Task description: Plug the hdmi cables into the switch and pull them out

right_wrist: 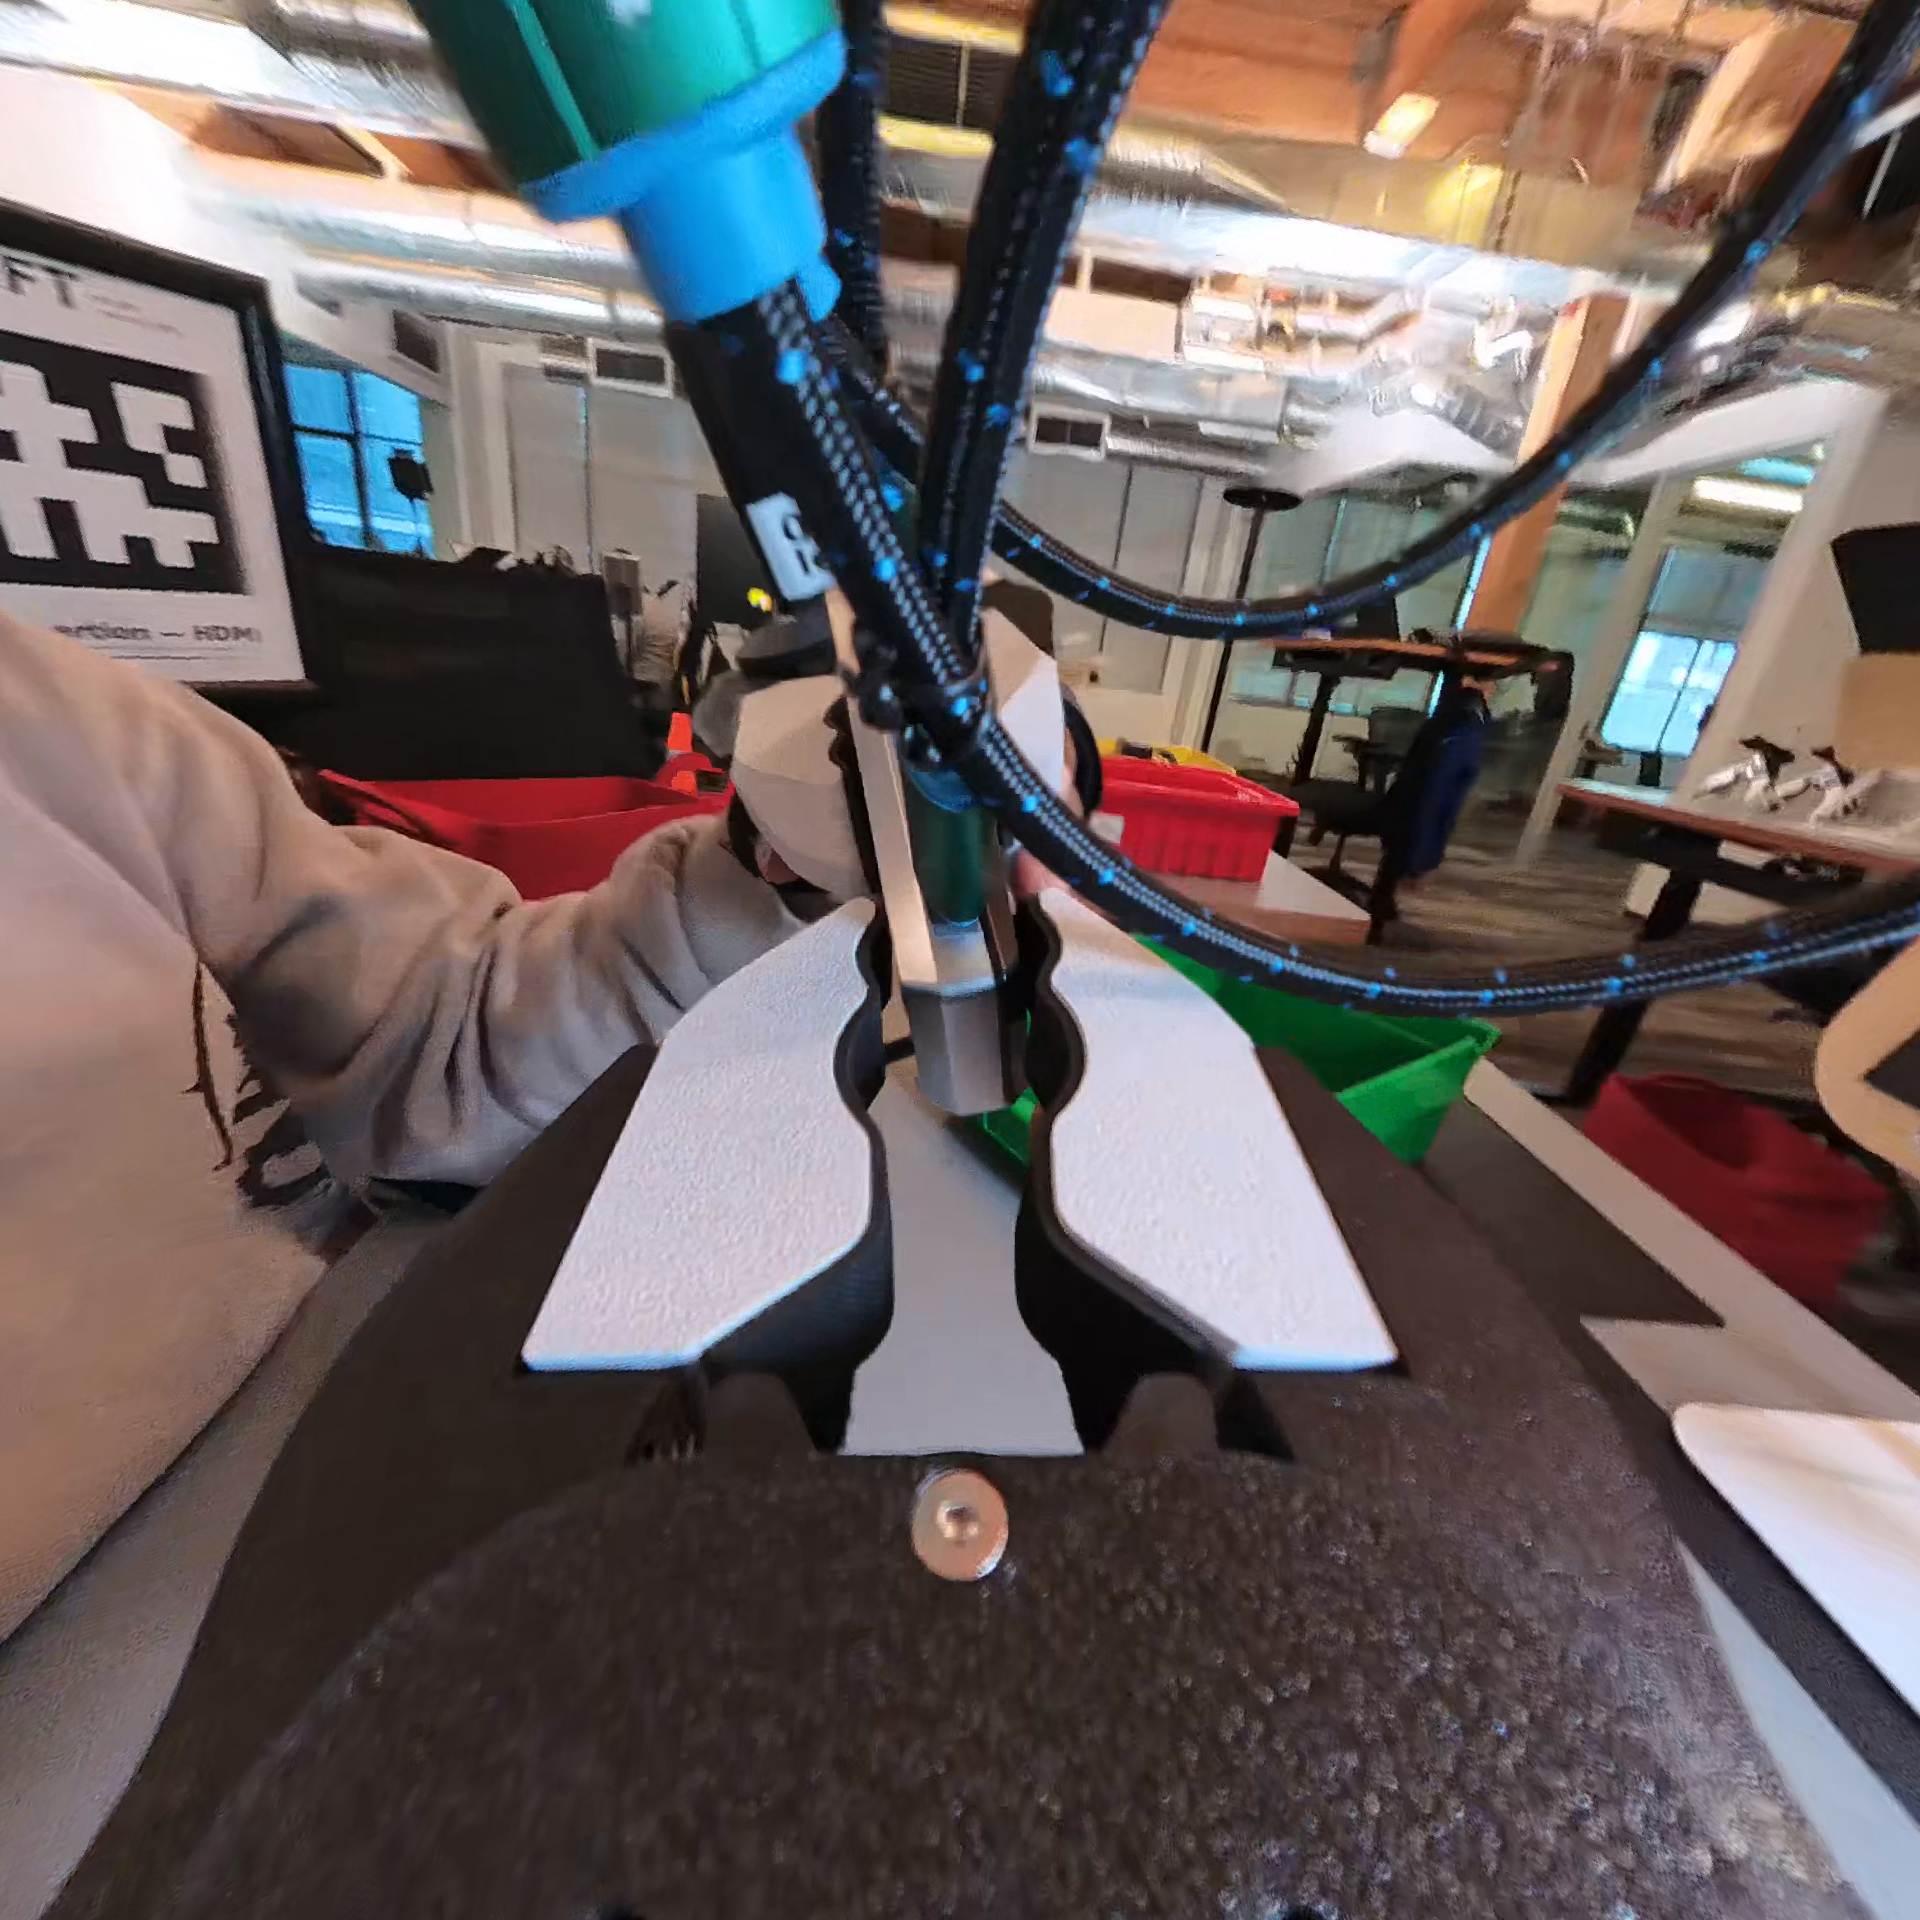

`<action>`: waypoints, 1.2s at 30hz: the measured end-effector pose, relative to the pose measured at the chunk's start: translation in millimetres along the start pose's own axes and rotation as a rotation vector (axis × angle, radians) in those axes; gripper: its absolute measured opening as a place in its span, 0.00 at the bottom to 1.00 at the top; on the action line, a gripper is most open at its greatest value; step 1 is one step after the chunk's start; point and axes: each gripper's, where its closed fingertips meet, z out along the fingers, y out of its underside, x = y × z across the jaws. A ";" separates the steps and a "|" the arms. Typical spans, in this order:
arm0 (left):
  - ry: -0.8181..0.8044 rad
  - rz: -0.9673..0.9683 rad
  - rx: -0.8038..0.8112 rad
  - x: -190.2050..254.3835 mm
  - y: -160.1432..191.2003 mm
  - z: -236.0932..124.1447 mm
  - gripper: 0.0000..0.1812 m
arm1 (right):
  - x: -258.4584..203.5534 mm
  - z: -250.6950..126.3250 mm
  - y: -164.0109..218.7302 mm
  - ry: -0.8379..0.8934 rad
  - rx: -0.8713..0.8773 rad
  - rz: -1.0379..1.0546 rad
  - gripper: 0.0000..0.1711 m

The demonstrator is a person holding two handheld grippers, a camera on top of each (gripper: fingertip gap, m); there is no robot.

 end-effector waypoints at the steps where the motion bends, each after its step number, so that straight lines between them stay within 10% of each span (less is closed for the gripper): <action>1: -0.012 -0.001 -0.032 -2.3 4.8 0.7 0.13 | 4.0 -0.9 4.9 0.013 -0.036 0.005 0.14; 13: -0.305 -0.085 -0.487 -56.7 91.2 -13.2 0.12 | 77.5 -119.0 -32.3 0.503 -0.302 -0.242 0.16; 23: -0.126 -0.024 -0.774 -12.0 159.1 35.5 0.13 | 63.6 -75.9 82.7 0.397 -1.111 -0.653 0.12; 36: 0.011 0.030 -0.649 1.7 143.5 35.9 0.12 | 46.1 -44.5 113.0 0.240 -0.988 -0.603 0.08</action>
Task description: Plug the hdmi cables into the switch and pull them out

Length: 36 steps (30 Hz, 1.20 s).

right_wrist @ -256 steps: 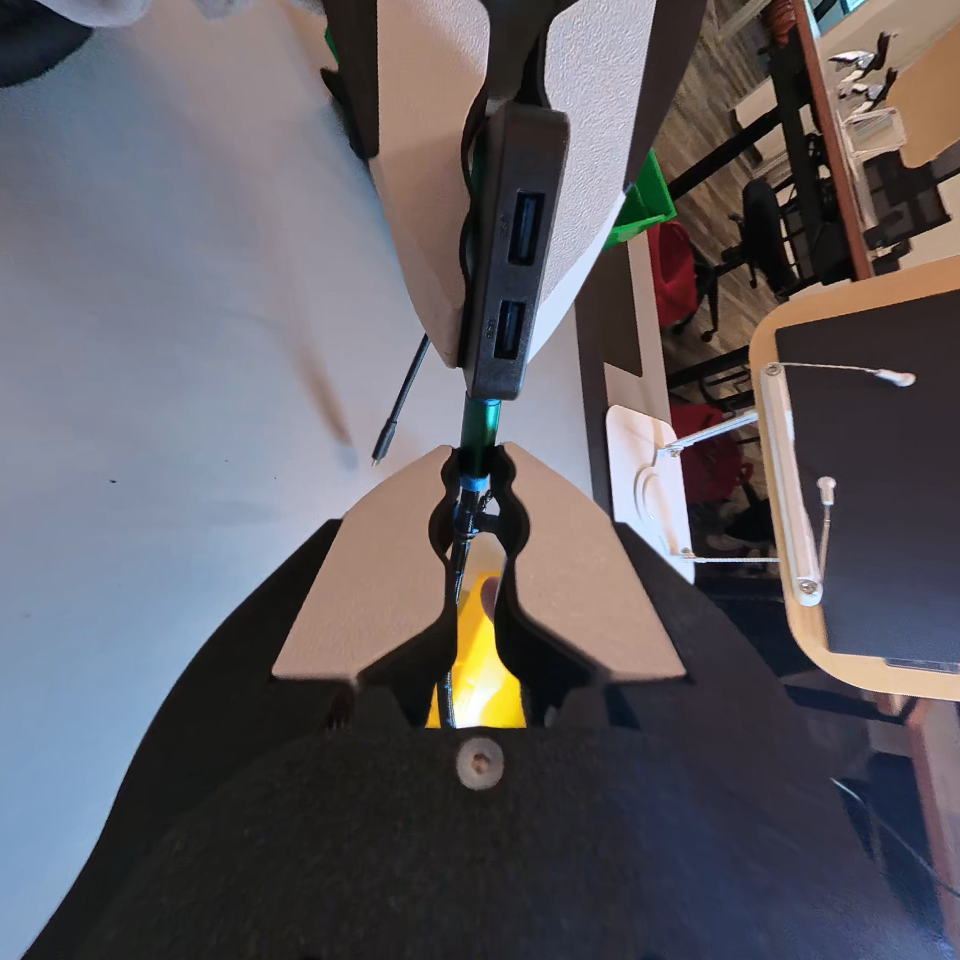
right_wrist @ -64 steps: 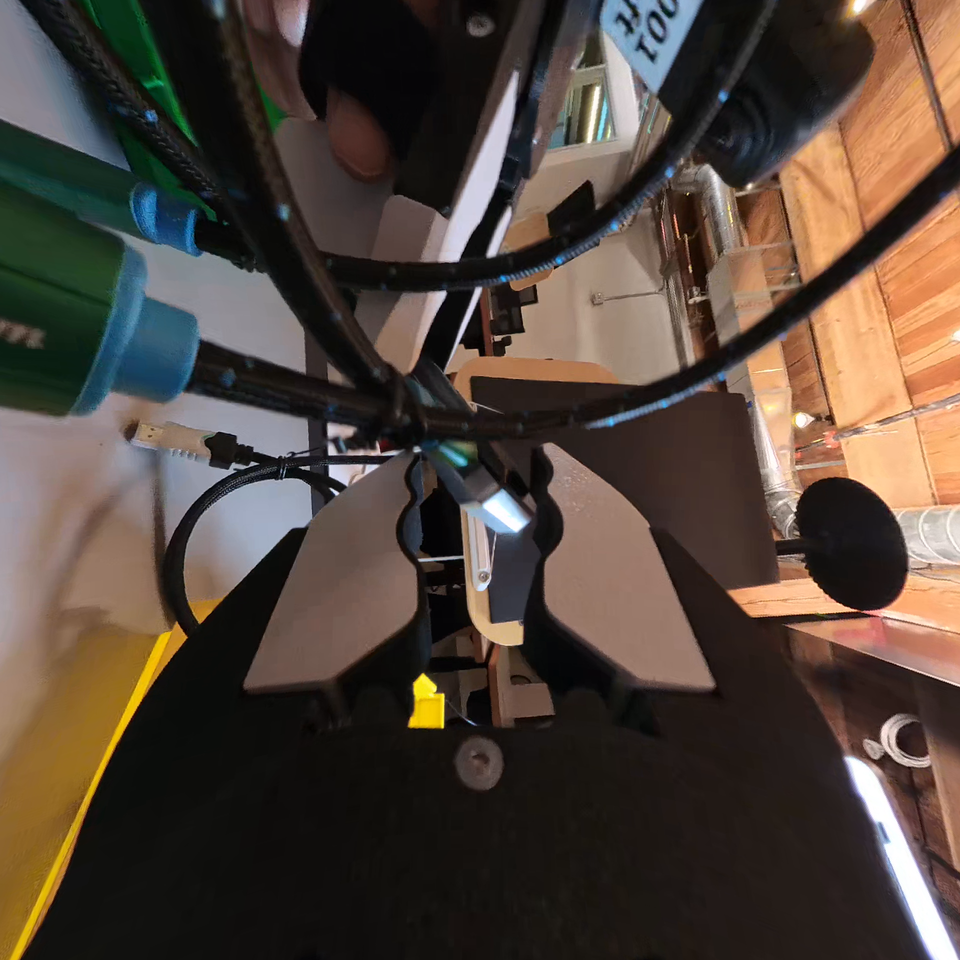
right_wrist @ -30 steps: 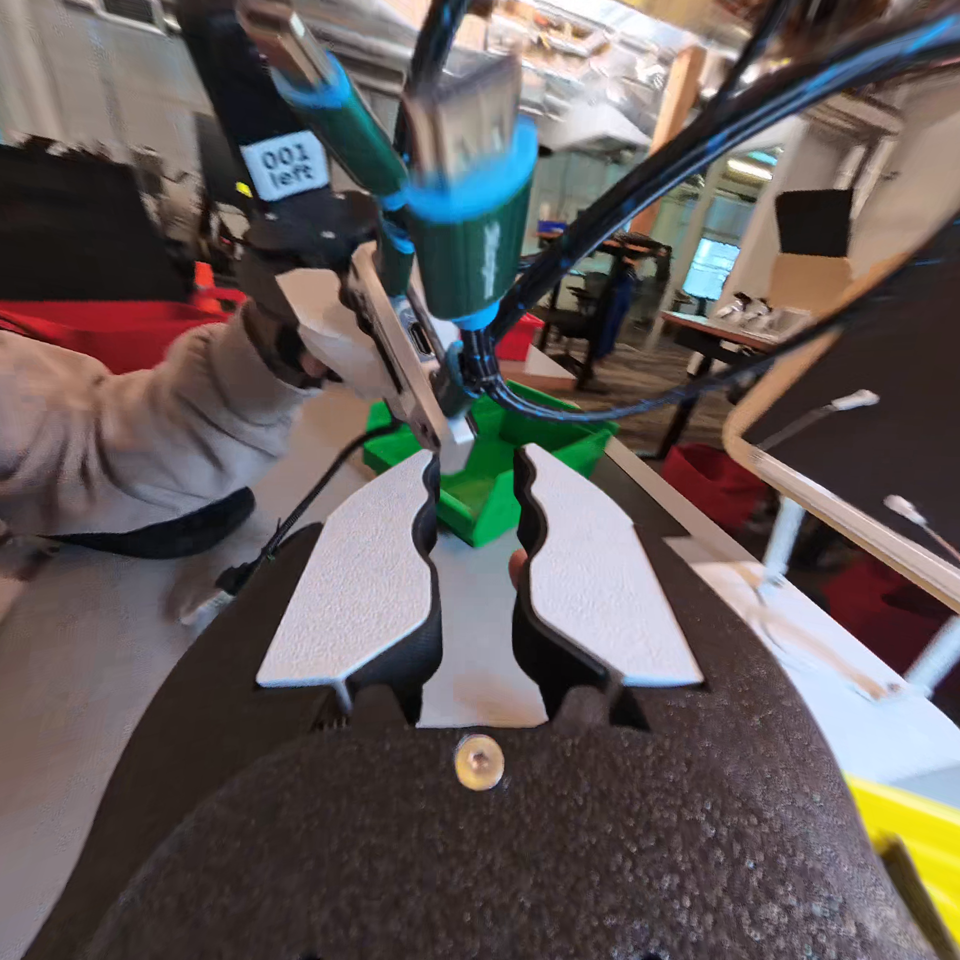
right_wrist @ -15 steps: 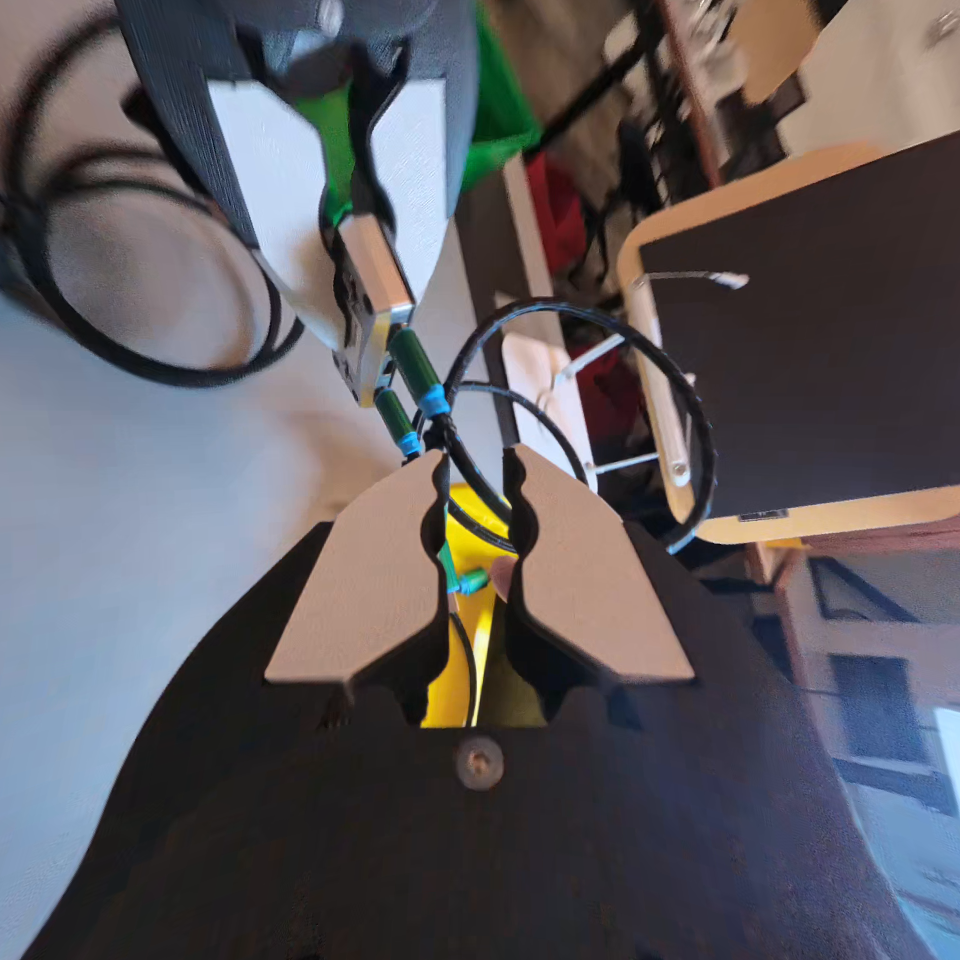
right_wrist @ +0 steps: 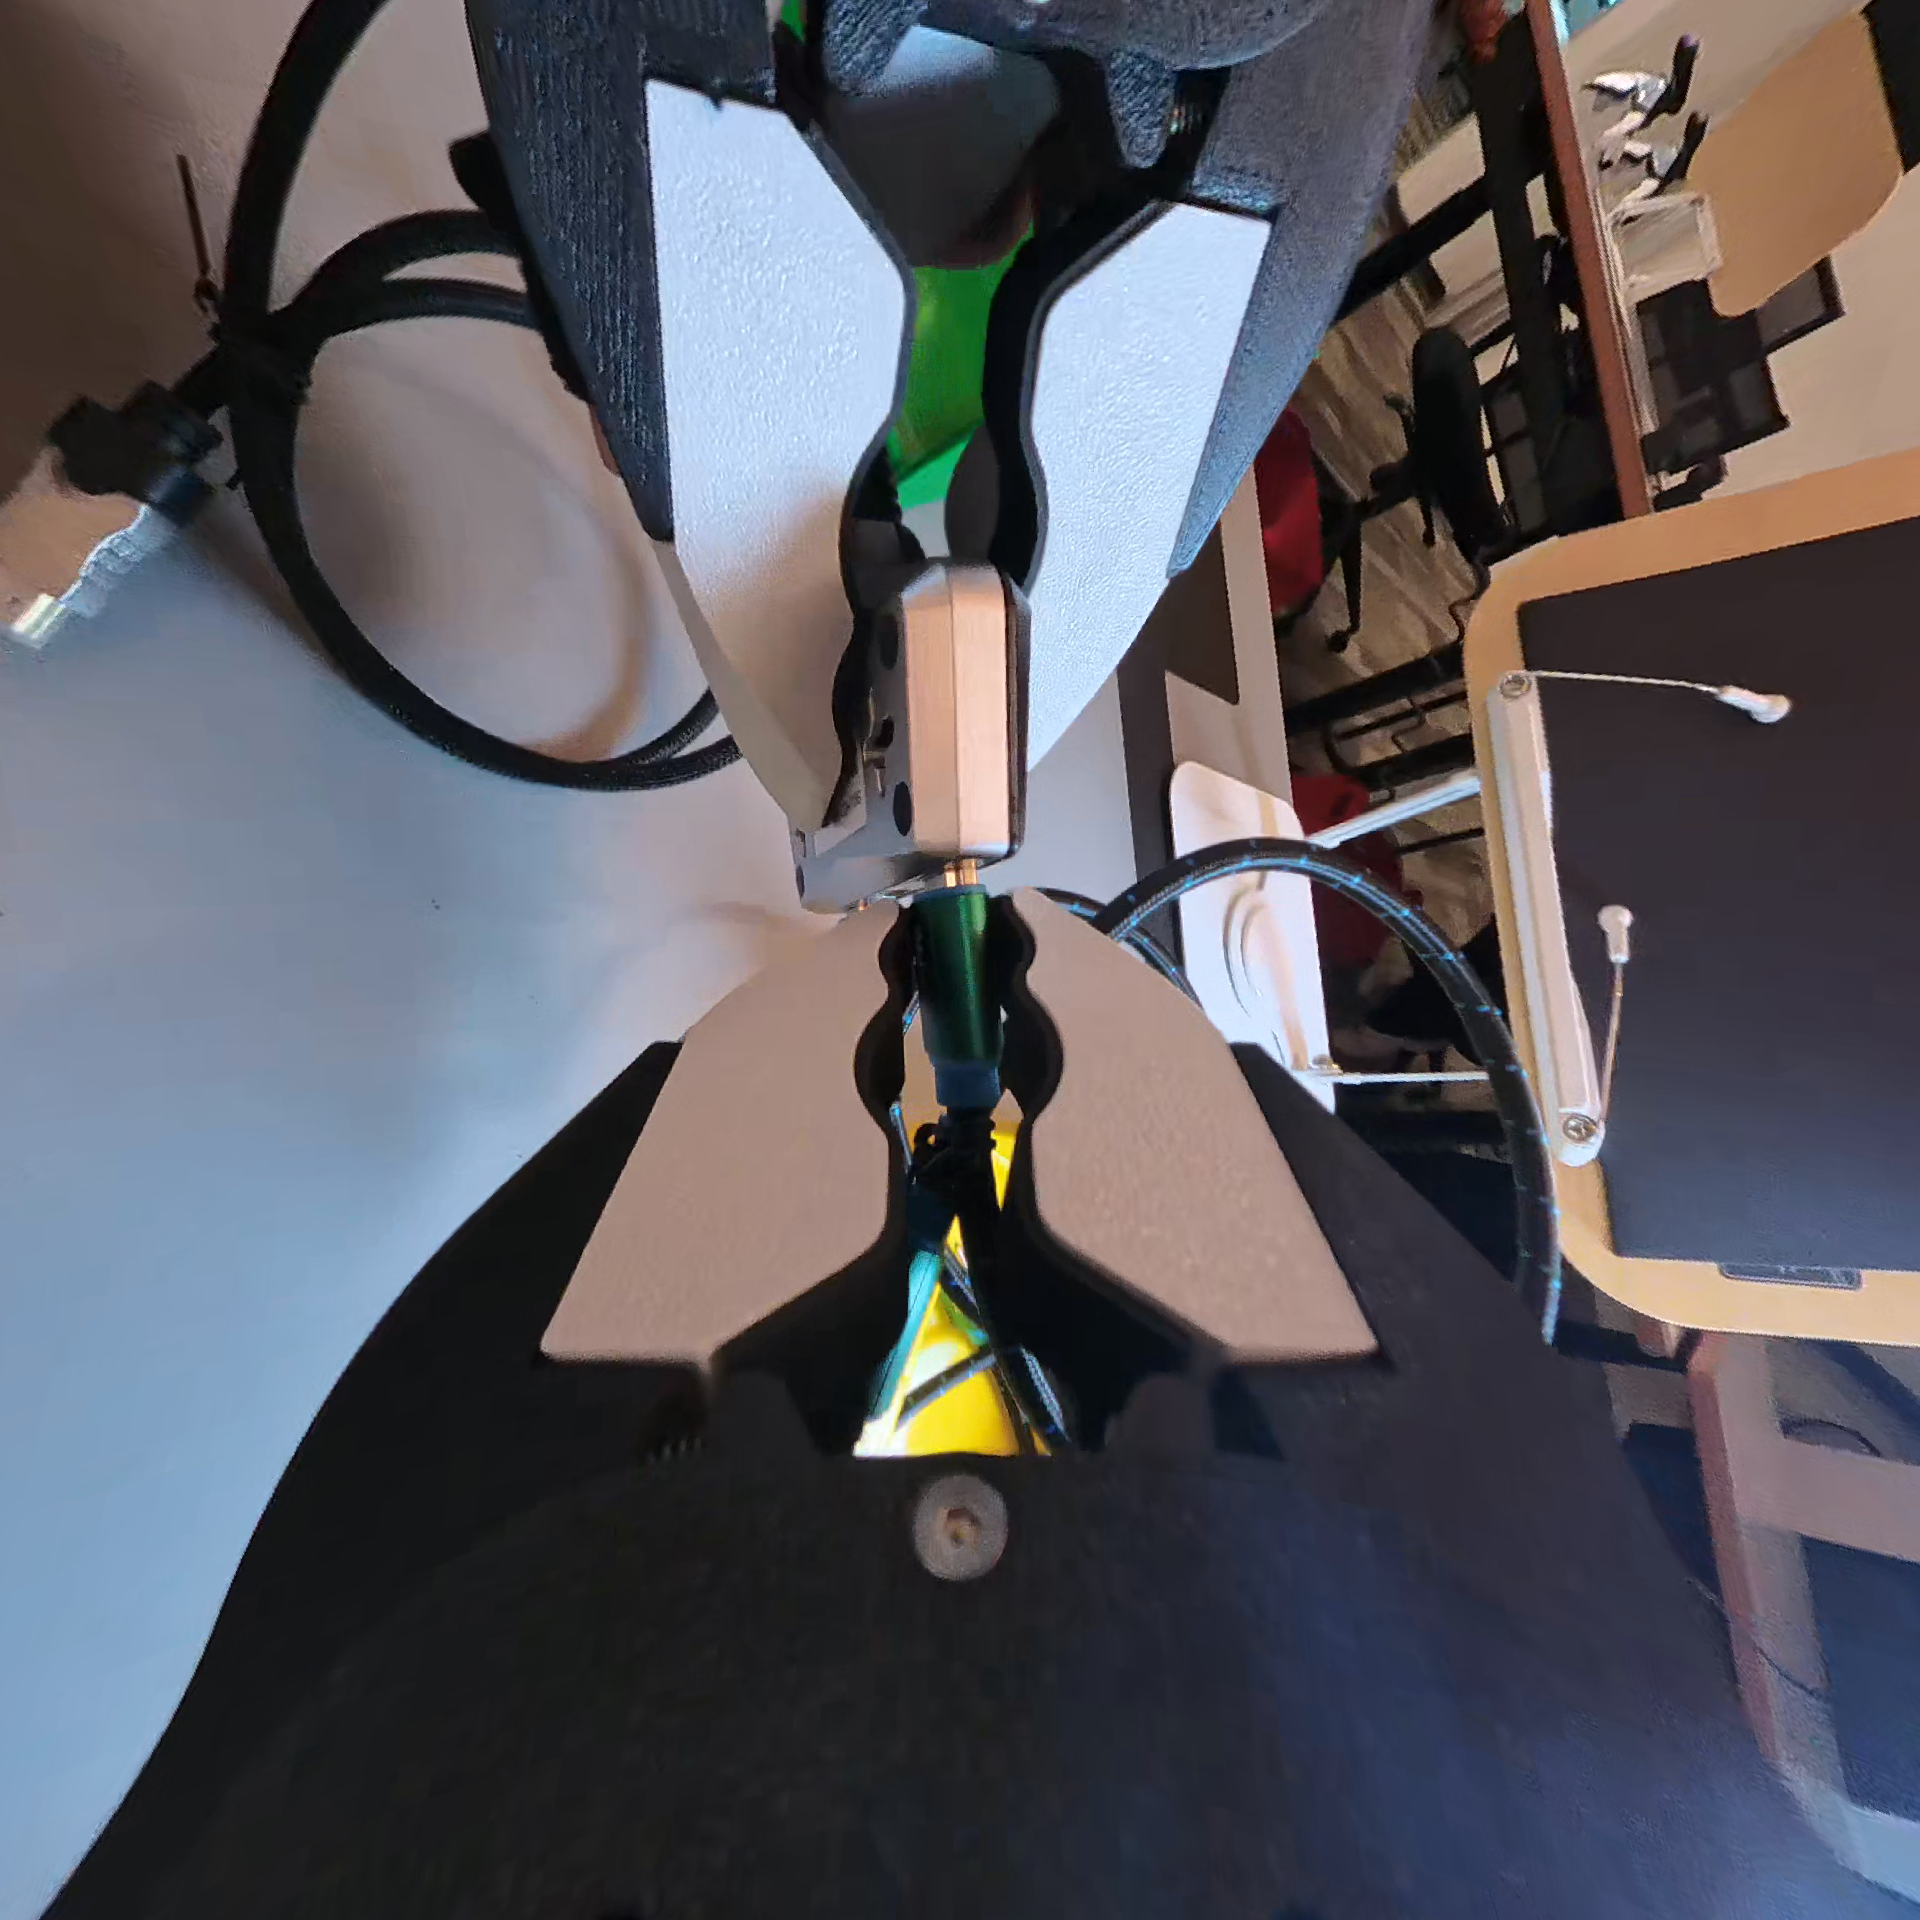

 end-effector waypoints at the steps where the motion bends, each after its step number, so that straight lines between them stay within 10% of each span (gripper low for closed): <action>1: -0.008 0.009 0.017 -0.8 -2.5 -1.7 0.13 | 0.4 -0.2 -0.9 0.002 0.012 0.002 0.08; 36: -0.042 0.100 0.029 5.2 -14.0 -8.3 0.12 | -6.5 -6.3 -15.3 -0.021 0.001 -0.013 0.07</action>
